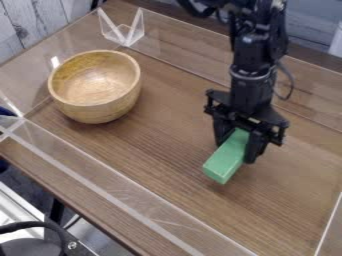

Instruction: Remove the green block from inside the brown bowl and put it on the table

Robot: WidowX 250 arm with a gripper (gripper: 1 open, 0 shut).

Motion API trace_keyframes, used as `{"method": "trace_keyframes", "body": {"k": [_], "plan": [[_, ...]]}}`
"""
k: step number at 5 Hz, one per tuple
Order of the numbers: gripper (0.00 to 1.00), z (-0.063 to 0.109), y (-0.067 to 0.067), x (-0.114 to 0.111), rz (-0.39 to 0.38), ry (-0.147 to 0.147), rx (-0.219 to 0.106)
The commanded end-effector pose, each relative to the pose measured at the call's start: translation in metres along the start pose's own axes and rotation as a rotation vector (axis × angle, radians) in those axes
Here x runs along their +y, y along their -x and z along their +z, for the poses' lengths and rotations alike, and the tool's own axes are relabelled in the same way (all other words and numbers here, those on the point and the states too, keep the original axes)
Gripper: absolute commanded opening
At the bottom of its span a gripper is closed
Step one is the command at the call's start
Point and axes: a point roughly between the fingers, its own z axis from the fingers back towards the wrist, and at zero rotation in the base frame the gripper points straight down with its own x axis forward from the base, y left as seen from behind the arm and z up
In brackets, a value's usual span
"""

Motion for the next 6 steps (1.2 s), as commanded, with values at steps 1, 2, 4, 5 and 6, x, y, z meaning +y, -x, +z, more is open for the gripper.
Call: {"method": "trace_keyframes", "body": {"k": [1, 2, 4, 5, 6], "plan": [[0.0, 0.004, -0.007, 0.008, -0.008, 0.003, -0.043], [0.0, 0.005, -0.009, 0.013, -0.007, 0.007, -0.049], [0.0, 0.006, -0.014, 0.018, -0.013, 0.014, -0.056], [0.0, 0.014, -0.013, 0.02, -0.012, 0.019, -0.068], [0.0, 0.022, -0.012, 0.022, -0.011, 0.023, -0.081]]}}
